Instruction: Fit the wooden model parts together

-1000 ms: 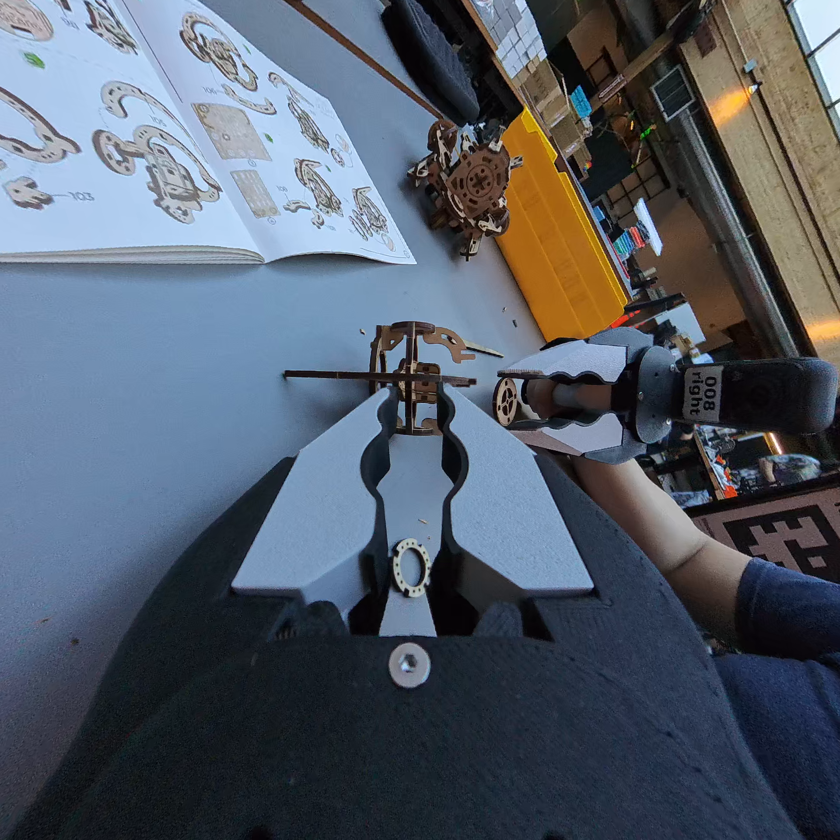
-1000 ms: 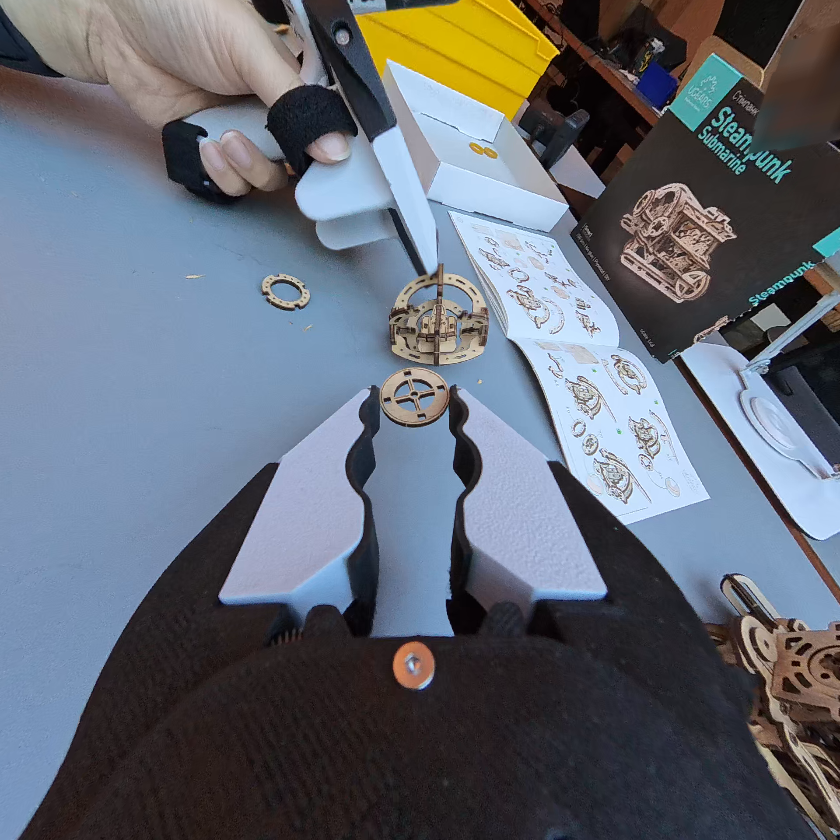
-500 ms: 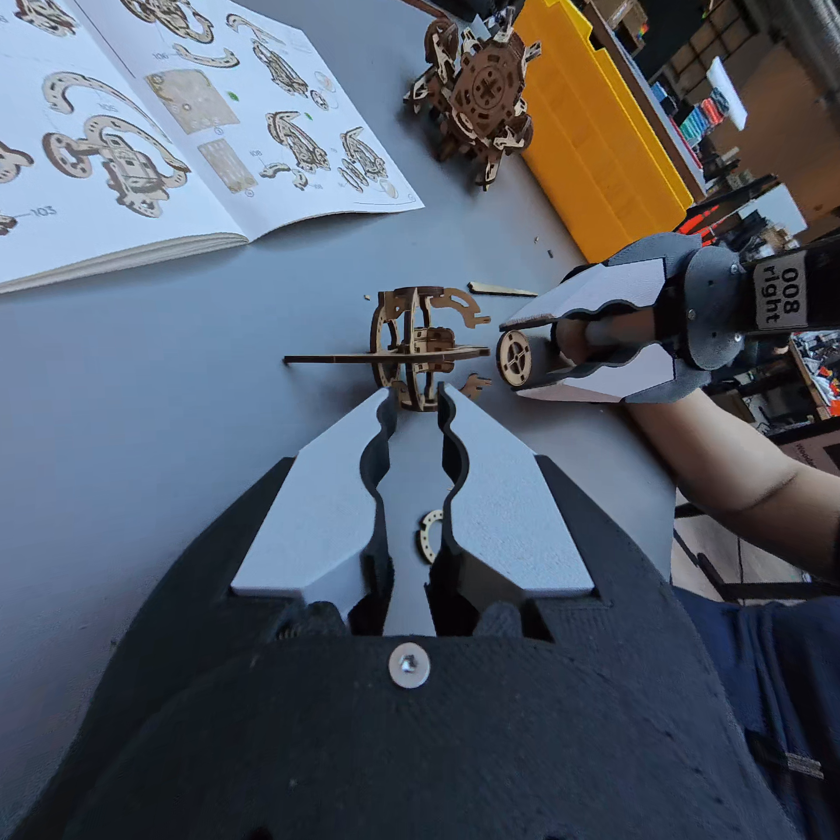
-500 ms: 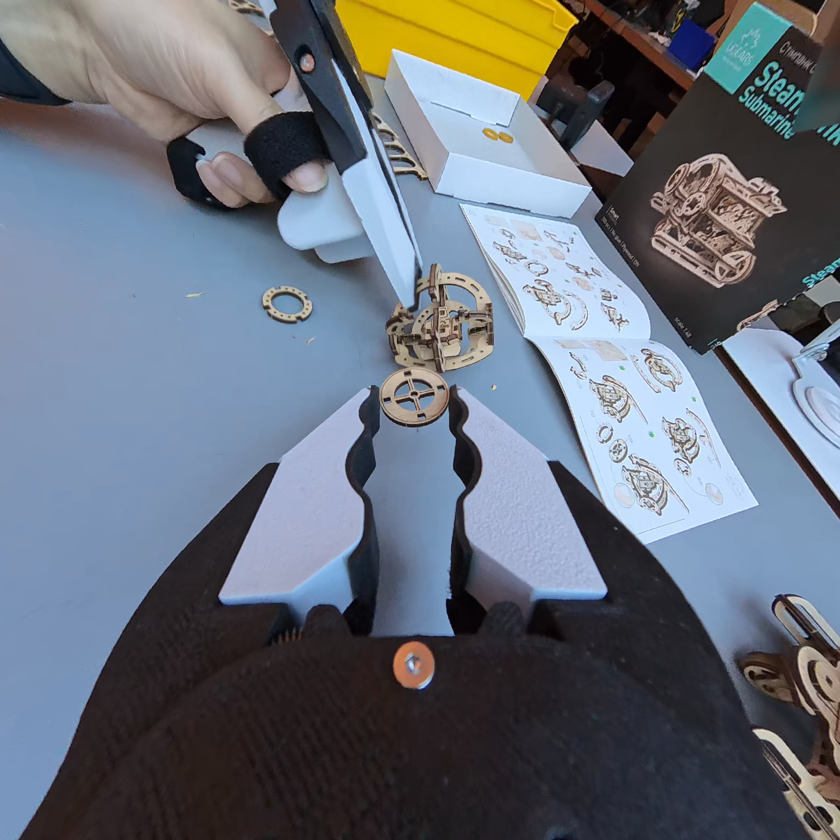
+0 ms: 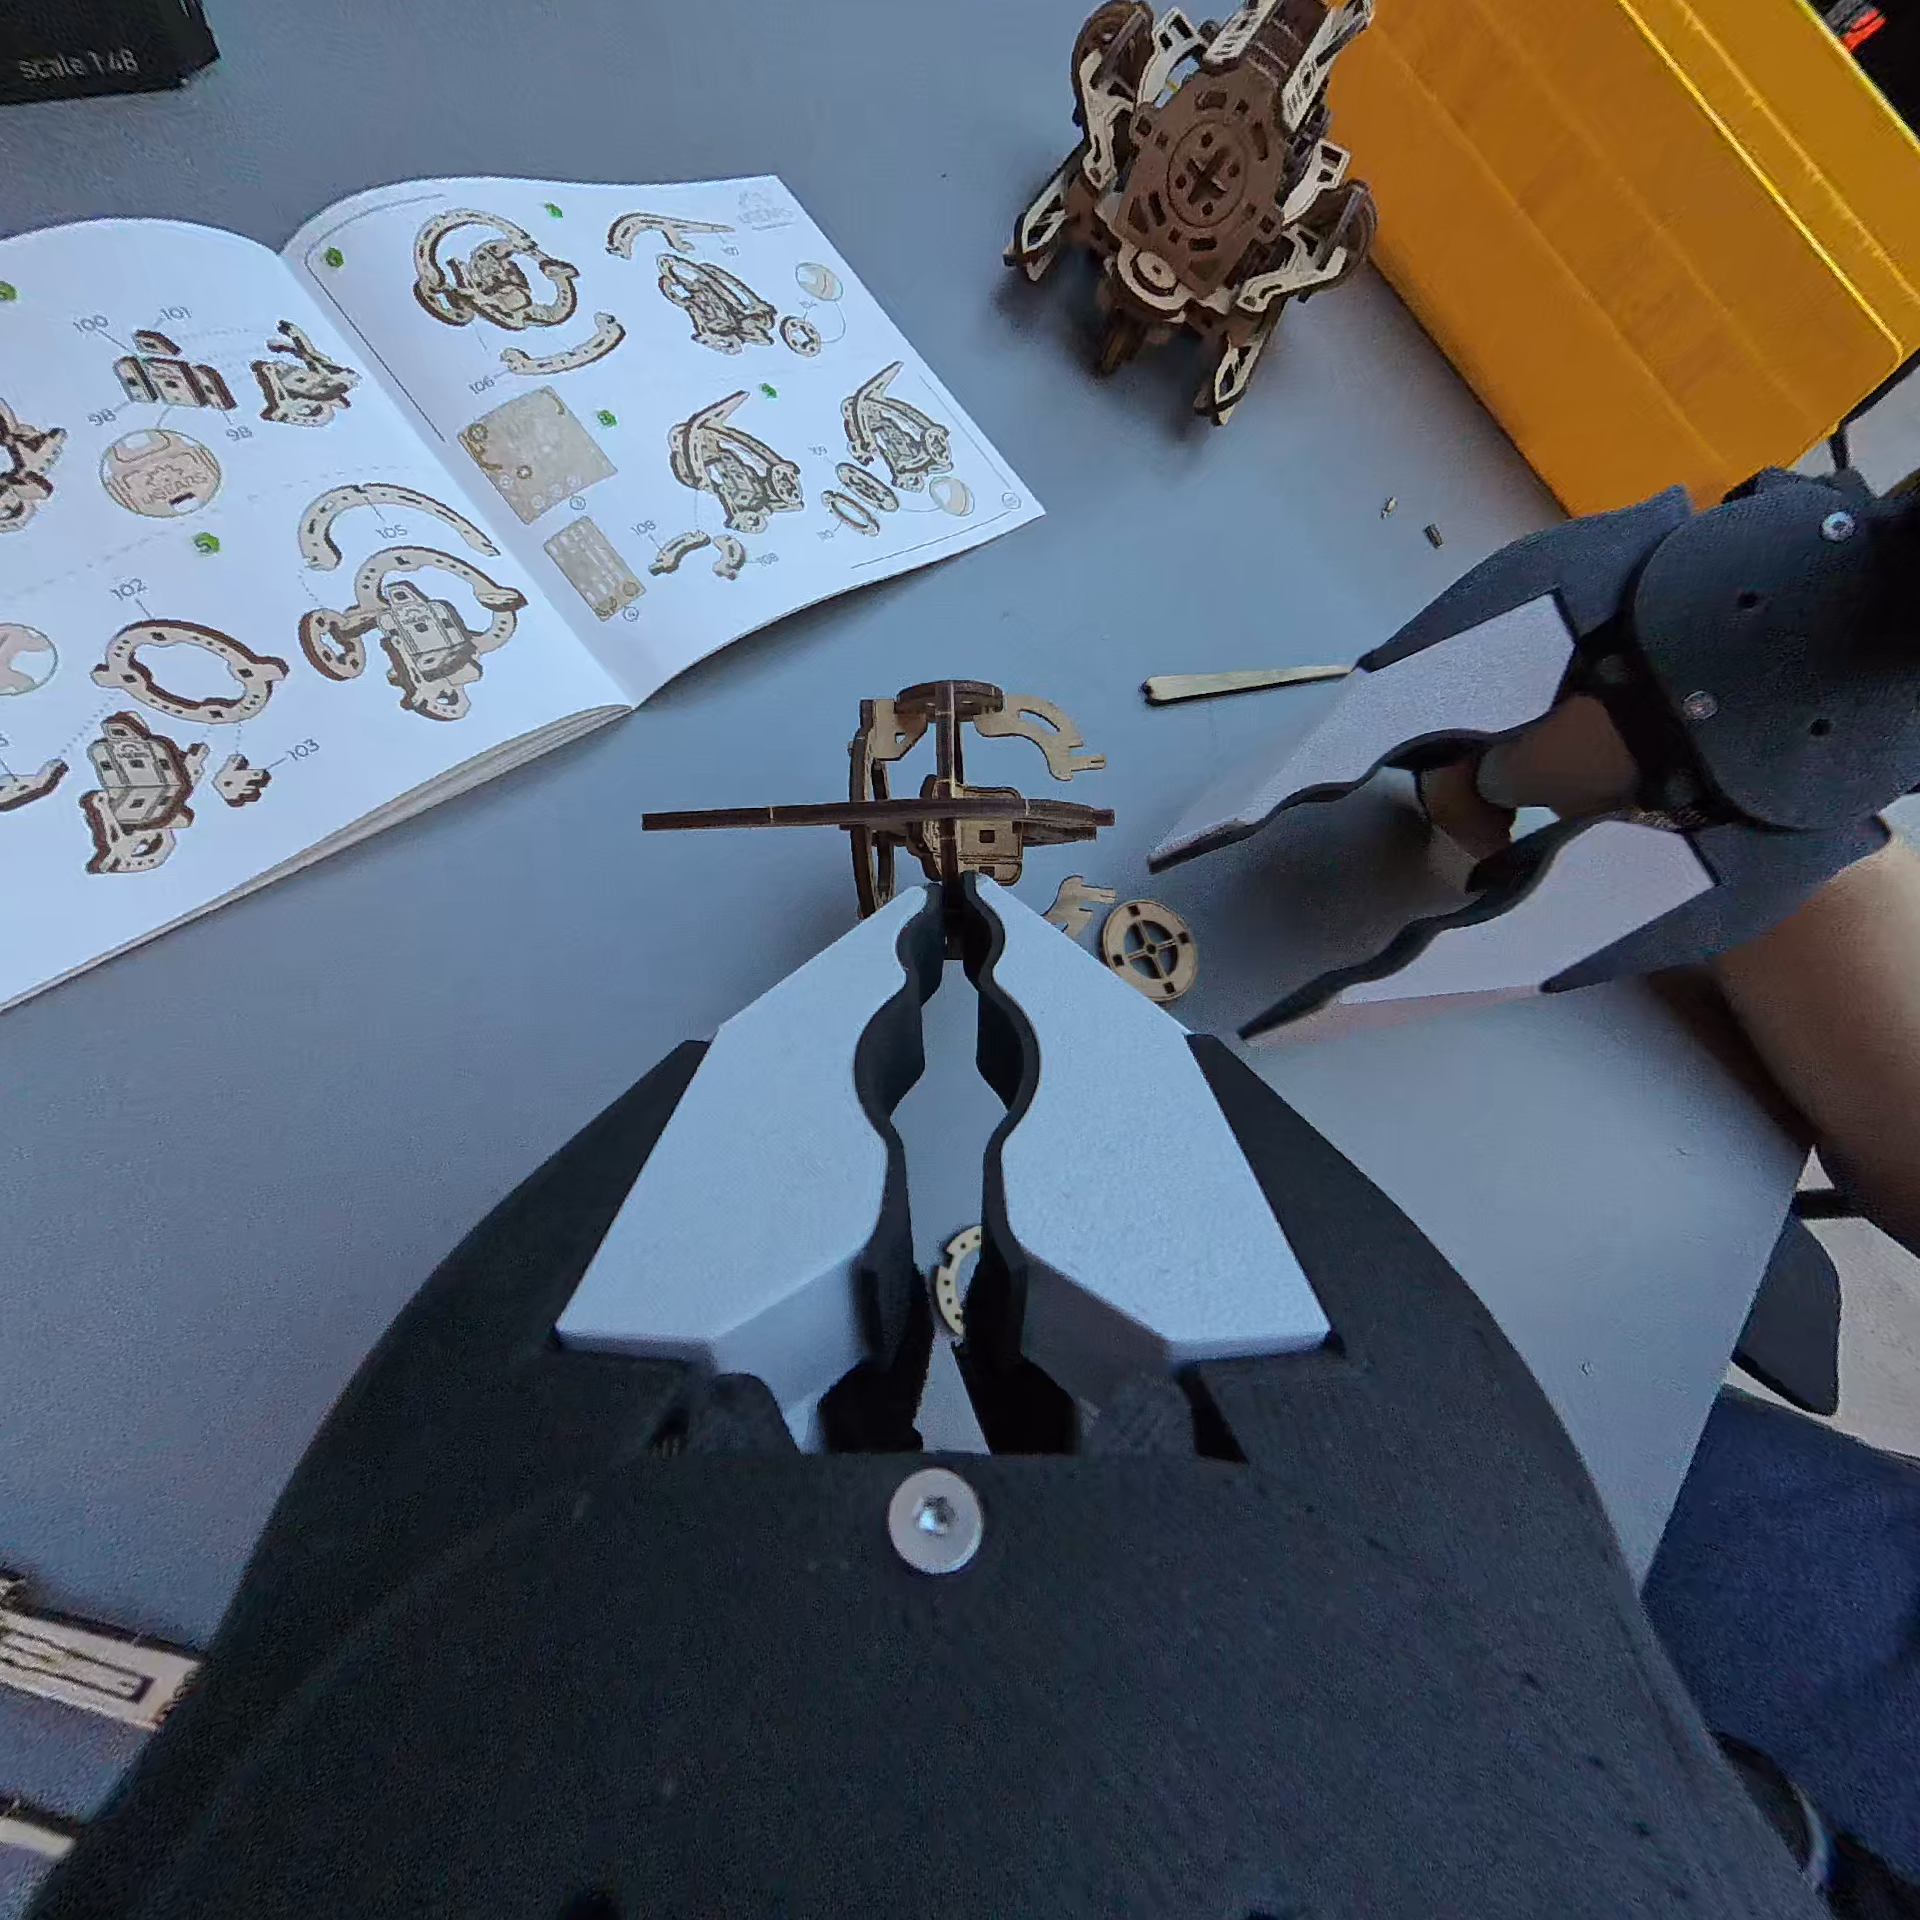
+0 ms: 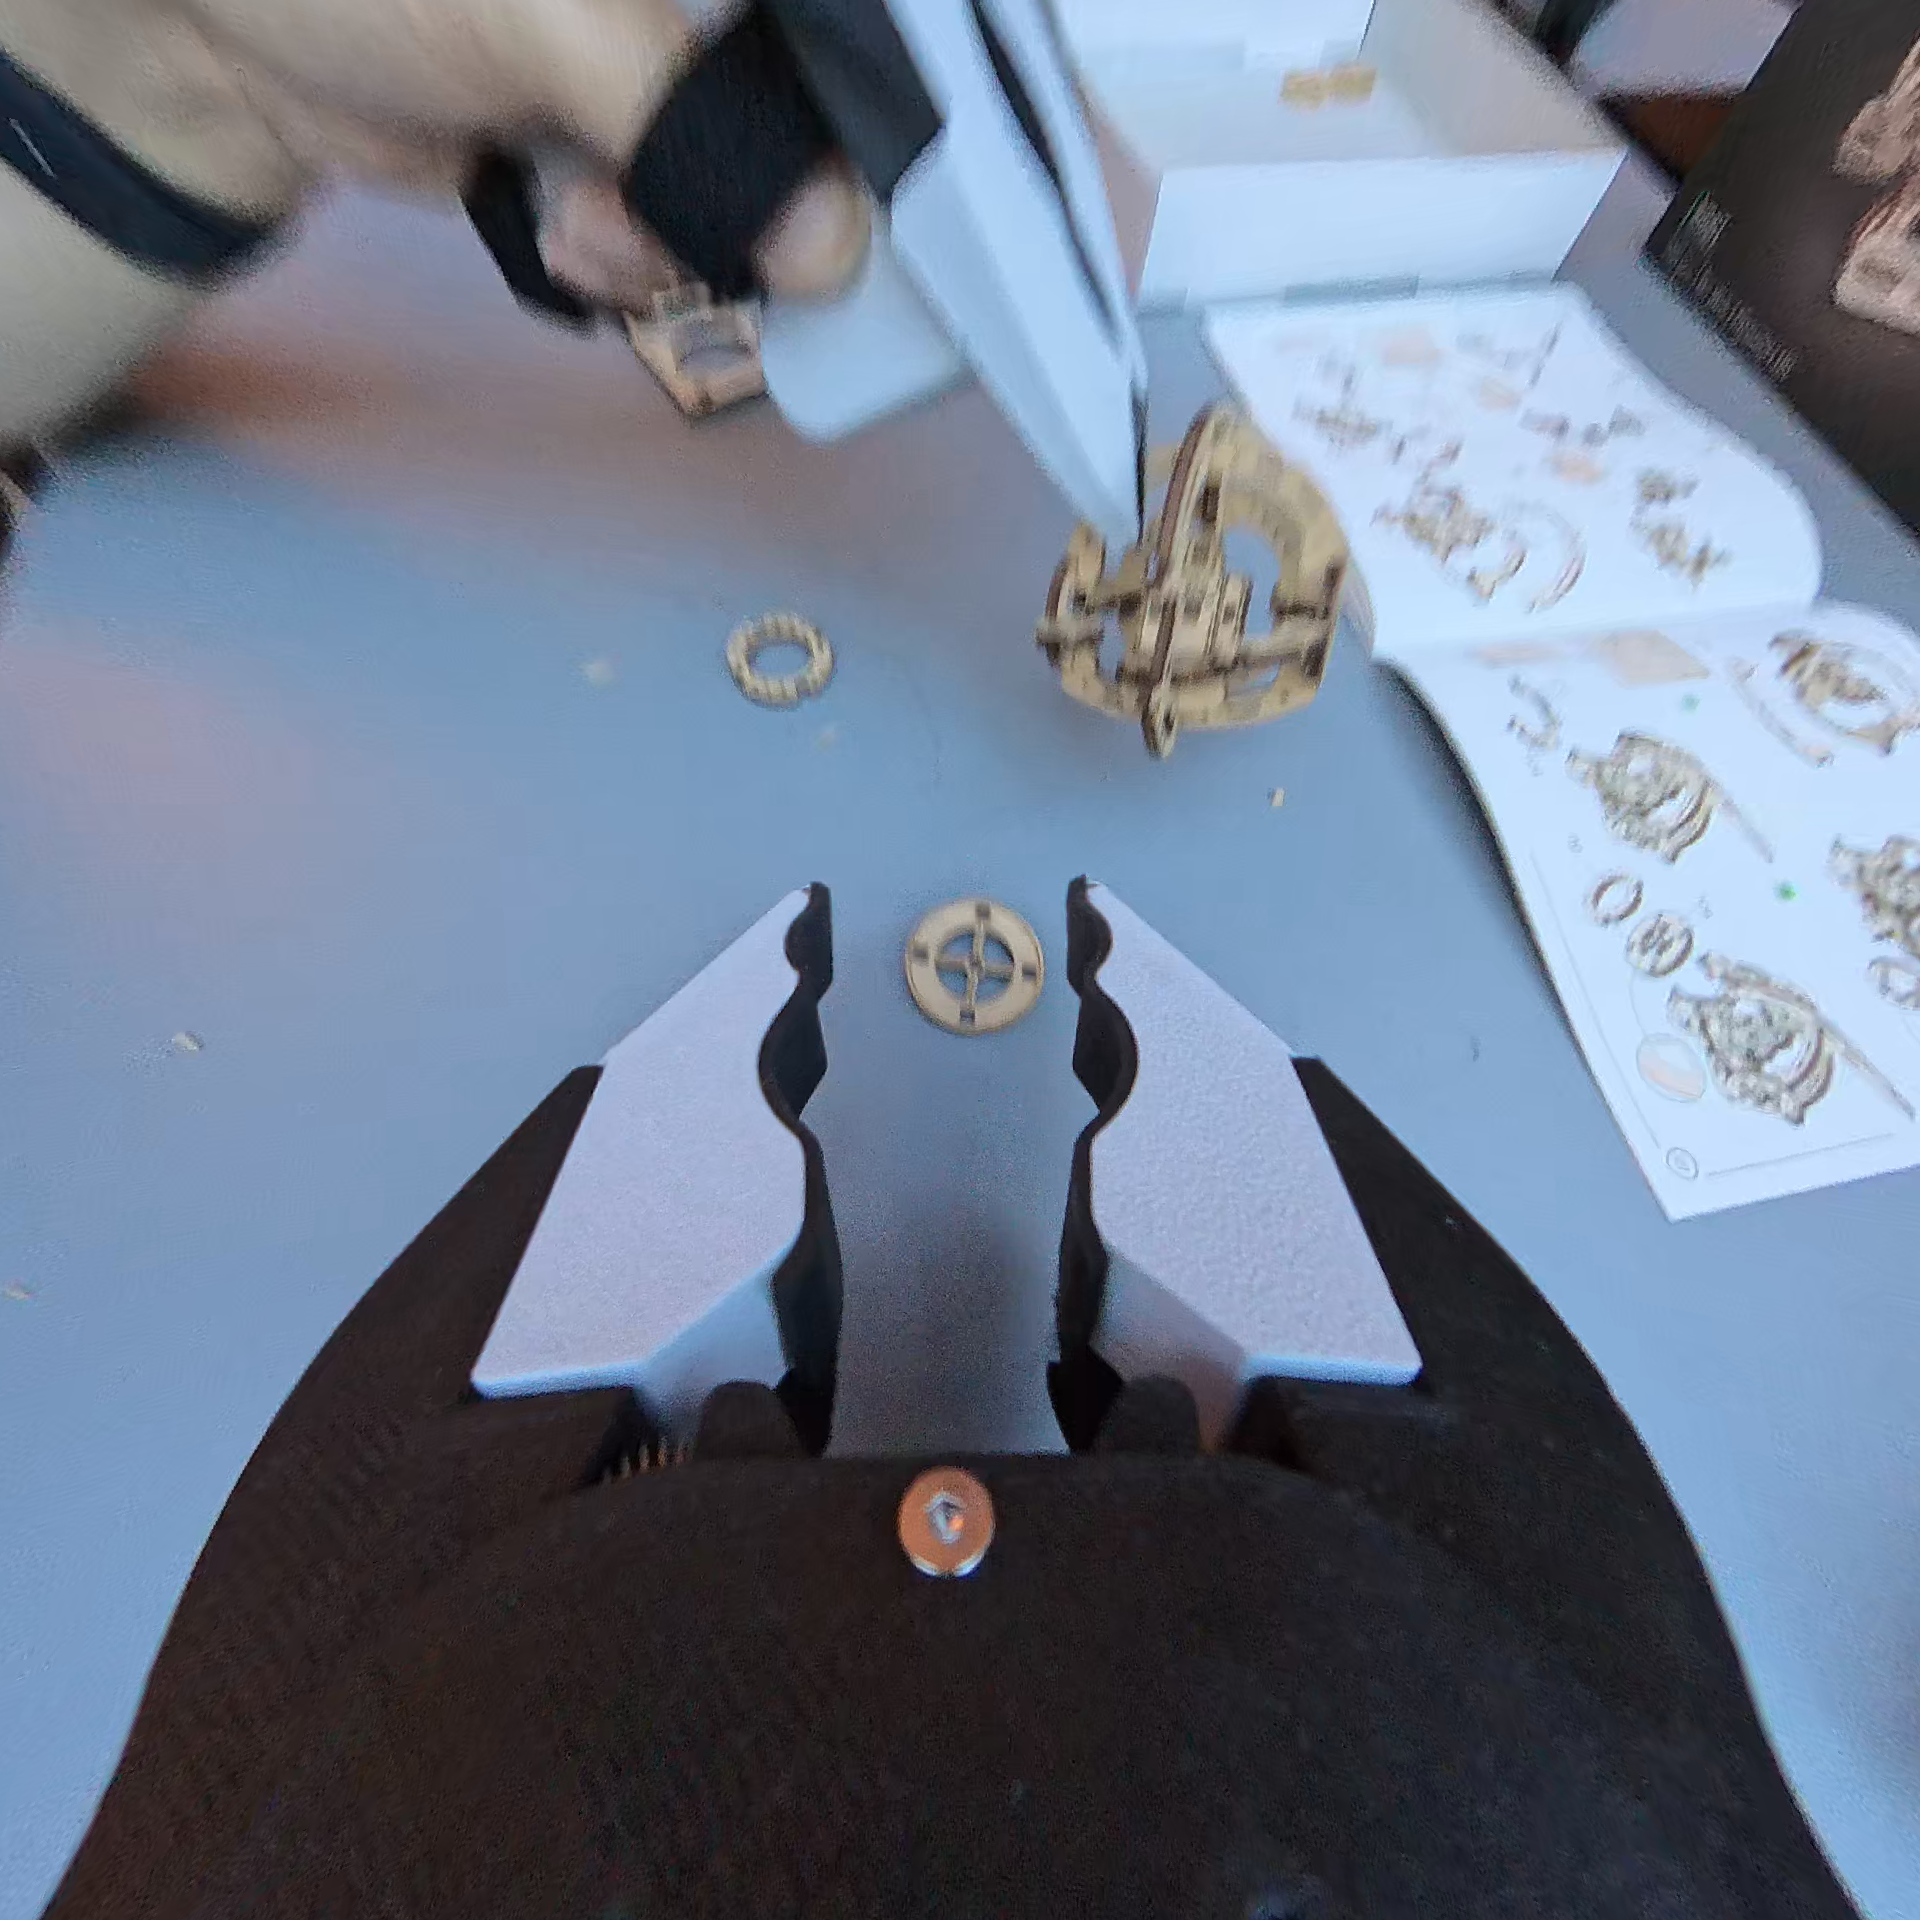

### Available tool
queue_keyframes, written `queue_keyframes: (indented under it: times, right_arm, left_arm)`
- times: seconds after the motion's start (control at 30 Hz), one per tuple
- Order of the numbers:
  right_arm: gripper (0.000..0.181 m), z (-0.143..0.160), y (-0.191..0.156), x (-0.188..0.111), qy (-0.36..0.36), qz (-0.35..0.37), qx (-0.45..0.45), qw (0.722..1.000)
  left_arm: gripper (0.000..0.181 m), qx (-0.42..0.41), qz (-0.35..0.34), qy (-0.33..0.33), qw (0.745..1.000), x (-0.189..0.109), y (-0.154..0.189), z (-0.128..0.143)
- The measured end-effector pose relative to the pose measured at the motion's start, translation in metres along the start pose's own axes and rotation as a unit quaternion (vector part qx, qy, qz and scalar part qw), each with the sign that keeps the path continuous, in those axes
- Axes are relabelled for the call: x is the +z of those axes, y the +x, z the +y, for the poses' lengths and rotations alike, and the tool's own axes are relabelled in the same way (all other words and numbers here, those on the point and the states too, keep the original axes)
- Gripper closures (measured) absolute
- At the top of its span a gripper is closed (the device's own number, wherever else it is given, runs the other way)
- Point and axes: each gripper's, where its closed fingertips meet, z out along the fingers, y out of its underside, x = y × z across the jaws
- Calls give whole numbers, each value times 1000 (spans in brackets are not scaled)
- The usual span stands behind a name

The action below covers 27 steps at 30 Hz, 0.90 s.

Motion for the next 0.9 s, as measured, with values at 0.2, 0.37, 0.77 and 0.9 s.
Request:
queue_keyframes:
  times: [0.2,0.37,0.77,0.9]
  right_arm:
    - [141,-70,16,-31,127,43,4,991]
    - [149,-72,7,-45,88,-15,-67,994]
    - [162,-84,-6,-54,-28,-66,-274,959]
    - [163,-81,-13,-48,-61,-87,-307,946]
  left_arm:
    - [181,-28,59,-30,997,-2,27,-1]
    - [181,-101,199,-90,971,-13,56,1]
    - [181,-96,271,-188,939,-32,85,14]
    - [181,-85,277,-201,936,-36,90,18]
